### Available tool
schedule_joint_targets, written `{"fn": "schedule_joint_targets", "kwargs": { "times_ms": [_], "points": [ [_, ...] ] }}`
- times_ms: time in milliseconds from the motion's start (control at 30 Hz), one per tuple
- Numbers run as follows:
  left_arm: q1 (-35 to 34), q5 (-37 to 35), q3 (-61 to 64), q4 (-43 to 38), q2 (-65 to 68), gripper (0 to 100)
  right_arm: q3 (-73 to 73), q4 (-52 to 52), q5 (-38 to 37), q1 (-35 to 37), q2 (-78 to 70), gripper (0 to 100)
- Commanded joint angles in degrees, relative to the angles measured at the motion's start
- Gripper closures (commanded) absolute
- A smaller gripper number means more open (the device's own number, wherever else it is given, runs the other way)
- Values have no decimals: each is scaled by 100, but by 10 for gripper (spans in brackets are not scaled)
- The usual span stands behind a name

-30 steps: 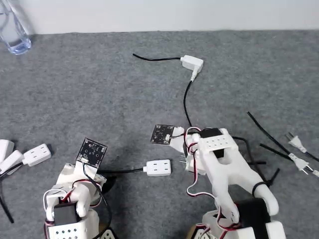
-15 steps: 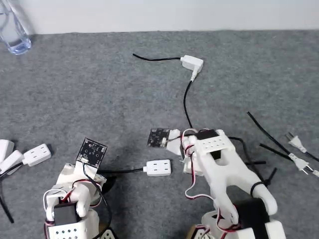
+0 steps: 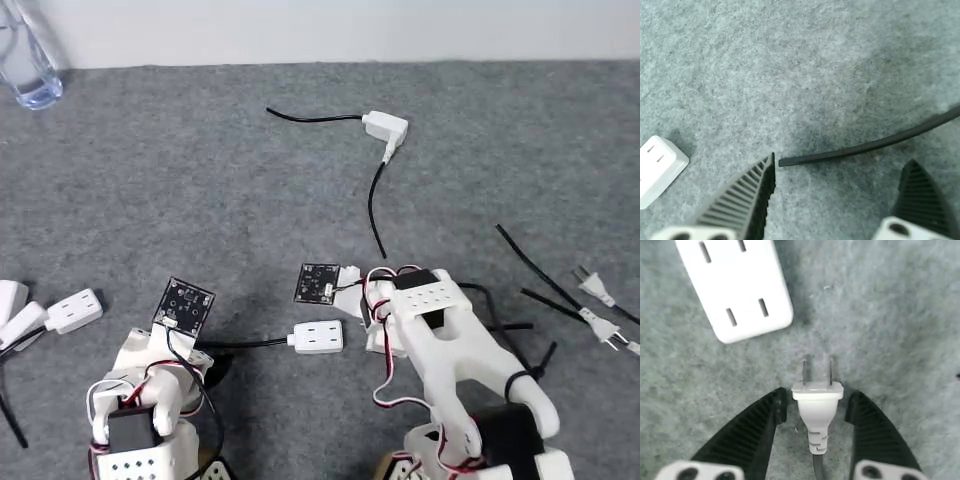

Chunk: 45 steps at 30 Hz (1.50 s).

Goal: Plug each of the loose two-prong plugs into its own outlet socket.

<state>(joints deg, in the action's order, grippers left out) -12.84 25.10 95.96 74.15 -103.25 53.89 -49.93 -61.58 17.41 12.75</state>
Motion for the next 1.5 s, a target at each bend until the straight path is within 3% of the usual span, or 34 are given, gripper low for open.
{"fn": "schedule_joint_targets", "kwargs": {
  "times_ms": [0, 733, 933, 1133, 1300, 1467],
  "points": [
    [9, -44, -31, -18, -97, 628, -9, 84, -88, -145, 119, 779],
    [9, -44, -31, -18, -97, 628, -123, 145, -352, -338, 57, 783],
    [9, -44, -31, -18, -97, 628, -79, 286, -343, -356, 57, 998],
    [9, -44, -31, -18, -97, 628, 352, 637, -325, -391, 119, 990],
    [0, -44, -31, -18, -97, 628, 387, 629, 378, -400, 110, 991],
    [0, -44, -31, -18, -97, 628, 413, 549, 510, -444, 119, 990]
  ]
}}
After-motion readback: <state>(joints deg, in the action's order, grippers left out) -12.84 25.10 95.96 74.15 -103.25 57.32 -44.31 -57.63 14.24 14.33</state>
